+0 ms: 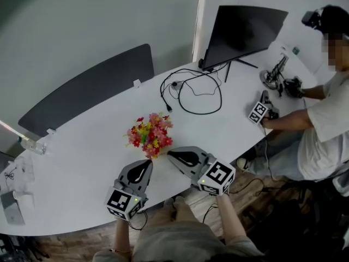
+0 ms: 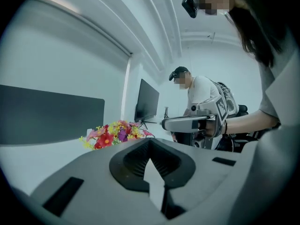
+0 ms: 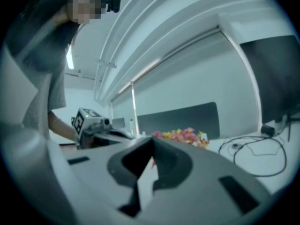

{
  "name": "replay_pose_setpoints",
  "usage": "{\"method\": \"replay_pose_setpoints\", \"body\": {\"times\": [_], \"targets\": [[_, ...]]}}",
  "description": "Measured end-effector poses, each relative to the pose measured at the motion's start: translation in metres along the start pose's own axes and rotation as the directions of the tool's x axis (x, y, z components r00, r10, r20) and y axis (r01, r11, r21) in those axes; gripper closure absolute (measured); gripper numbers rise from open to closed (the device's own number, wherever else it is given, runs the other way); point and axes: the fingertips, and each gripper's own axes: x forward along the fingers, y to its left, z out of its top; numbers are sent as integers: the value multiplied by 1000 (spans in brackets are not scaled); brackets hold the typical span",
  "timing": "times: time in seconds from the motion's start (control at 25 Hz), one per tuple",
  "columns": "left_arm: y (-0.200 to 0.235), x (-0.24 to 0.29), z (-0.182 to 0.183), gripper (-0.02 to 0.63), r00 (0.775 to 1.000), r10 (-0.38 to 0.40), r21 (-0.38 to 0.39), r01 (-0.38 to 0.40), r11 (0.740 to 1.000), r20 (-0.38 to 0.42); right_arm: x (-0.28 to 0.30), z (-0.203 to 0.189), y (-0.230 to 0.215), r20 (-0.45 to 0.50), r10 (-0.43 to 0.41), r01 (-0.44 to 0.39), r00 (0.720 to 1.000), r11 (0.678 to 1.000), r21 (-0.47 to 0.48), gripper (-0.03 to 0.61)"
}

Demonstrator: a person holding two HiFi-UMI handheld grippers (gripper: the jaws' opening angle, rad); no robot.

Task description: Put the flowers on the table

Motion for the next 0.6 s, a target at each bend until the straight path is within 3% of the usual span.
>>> {"method": "replay_pose_setpoints", "body": {"times": [0.6], "targets": [[-9,9,35,597,997,2,29,-4,1000,78,-8,27,0,69,-13,15,998,999,-31,555]]}}
